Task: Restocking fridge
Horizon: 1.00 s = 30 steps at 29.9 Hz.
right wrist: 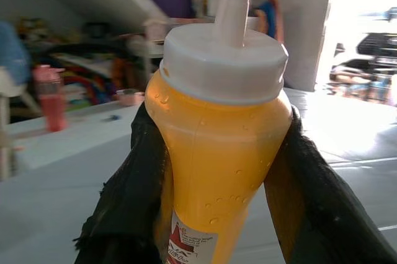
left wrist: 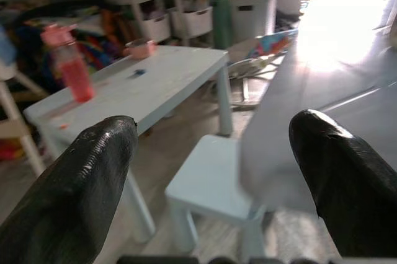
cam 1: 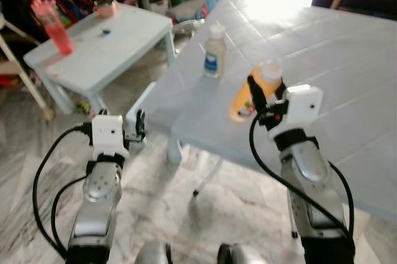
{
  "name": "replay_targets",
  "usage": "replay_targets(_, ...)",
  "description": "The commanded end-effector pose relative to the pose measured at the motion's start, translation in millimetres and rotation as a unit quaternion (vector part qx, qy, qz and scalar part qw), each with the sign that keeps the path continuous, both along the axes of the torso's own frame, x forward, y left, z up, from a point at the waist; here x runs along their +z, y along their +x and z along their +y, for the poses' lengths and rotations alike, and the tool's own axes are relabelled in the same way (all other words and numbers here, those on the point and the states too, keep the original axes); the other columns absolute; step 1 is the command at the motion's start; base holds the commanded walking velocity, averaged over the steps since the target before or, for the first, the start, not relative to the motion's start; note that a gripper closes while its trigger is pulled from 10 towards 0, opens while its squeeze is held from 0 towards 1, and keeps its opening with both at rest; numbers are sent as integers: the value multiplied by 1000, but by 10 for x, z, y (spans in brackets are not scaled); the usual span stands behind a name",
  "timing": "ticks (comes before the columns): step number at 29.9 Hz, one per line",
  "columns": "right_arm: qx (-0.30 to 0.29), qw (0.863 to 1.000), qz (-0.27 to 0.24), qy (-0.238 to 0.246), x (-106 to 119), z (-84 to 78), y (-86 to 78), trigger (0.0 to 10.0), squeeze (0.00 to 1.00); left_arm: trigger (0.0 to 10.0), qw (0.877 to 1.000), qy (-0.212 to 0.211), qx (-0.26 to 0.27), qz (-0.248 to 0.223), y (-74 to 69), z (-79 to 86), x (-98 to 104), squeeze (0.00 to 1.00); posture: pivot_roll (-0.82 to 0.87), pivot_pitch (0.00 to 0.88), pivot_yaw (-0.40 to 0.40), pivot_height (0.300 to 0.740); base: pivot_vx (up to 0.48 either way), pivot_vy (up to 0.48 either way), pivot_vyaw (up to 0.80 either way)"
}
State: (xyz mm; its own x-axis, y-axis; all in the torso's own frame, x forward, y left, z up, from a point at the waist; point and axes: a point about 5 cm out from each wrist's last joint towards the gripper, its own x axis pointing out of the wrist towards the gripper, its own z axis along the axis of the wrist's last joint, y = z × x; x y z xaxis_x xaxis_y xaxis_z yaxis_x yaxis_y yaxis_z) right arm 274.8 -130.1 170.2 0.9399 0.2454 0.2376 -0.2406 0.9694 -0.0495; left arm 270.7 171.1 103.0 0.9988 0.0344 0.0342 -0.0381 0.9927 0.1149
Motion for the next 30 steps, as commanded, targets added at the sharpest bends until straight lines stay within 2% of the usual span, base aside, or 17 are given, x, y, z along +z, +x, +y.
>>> replay_targets(1,20,1000,-17,-4,67,68,2,10000,0,10000,1000,-1,4,2,3,-3,5,0,33,38,49,740,-360,0,800)
replay_targets(6,20,1000,-15,0,70,69,27,10000,0,10000,1000,-3,-5,2,-6,-74,10,0,29,54,58,740,-364,0,725)
replay_targets(12,25,999,-22,-7,99,103,46,10000,0,10000,1000,2,-6,-12,40,-52,106,0,33,81,73,740,-363,0,619)
replay_targets(20,33,999,-9,-8,9,138,11,10000,0,10000,1000,9,-7,-8,17,-48,94,0,46,84,51,740,-353,0,800)
replay_targets(24,16,1000,8,-20,-115,54,-32,10000,0,10000,1000,12,8,-3,-32,-24,52,0,49,74,46,740,0,0,800)
replay_targets(27,-34,998,37,-42,-343,-197,-154,10000,0,10000,999,23,43,7,-177,163,-46,0,45,47,45,740,0,0,800)
replay_targets(28,-34,998,37,-42,-343,-197,-154,10000,0,10000,999,23,43,7,-177,163,-46,0,45,47,45,740,0,0,800)
replay_targets(30,-52,996,52,-49,-433,-291,-219,10000,0,10000,998,29,49,20,-266,240,-129,0,40,36,47,740,0,0,800)
